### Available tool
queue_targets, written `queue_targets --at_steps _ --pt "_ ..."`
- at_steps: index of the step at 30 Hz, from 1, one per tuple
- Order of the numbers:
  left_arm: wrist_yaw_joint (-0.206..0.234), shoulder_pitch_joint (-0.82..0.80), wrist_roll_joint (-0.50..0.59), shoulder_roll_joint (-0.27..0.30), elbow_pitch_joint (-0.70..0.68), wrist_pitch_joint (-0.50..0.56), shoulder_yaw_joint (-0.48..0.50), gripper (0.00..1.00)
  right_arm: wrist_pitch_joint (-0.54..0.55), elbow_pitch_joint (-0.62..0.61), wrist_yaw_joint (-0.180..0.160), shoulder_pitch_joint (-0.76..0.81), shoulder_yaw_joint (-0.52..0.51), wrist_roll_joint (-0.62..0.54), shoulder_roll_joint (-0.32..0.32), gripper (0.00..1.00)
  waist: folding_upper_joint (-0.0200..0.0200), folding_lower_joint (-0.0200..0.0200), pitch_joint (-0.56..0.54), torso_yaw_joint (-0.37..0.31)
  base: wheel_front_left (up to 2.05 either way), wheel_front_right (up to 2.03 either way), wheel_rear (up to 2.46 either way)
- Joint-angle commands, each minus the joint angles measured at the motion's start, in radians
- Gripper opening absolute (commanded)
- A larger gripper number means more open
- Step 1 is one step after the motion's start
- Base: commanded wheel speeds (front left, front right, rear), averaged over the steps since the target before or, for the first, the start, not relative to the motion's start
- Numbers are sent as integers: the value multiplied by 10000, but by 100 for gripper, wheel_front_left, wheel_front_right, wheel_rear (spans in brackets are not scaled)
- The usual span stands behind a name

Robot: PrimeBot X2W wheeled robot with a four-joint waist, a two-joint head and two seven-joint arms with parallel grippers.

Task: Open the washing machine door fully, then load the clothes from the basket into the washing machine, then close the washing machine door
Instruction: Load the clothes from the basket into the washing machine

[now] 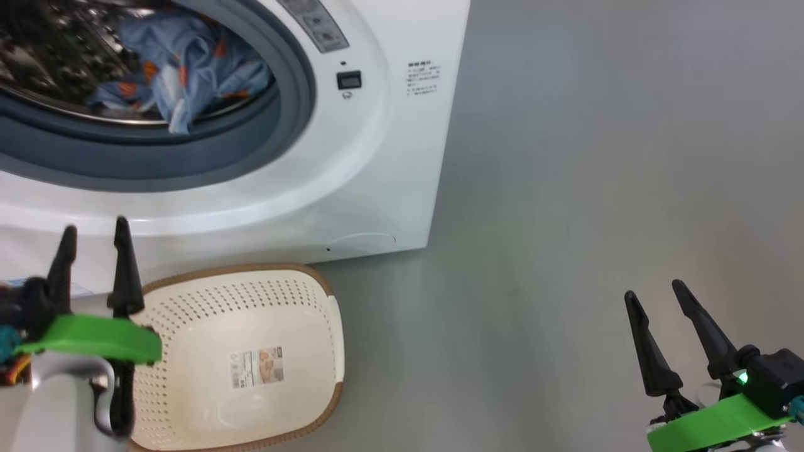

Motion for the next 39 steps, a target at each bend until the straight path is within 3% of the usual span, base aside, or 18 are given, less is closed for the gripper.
queue_targets --at_steps 1,28,39 --pt "-31 307 63 304 -393 -49 302 100 -48 -177 14 199 187 150 -227 100 0 0 -409 185 0 0 0" --pt "-31 4613 41 260 -2390 -49 949 100 -48 -177 14 2380 -585 486 -637 100 0 0 -2486 559 0 0 0" --pt "-31 5200 62 55 -3055 -49 1203 100 -48 -292 14 2521 -678 515 -626 100 0 0 -2575 513 0 0 0"
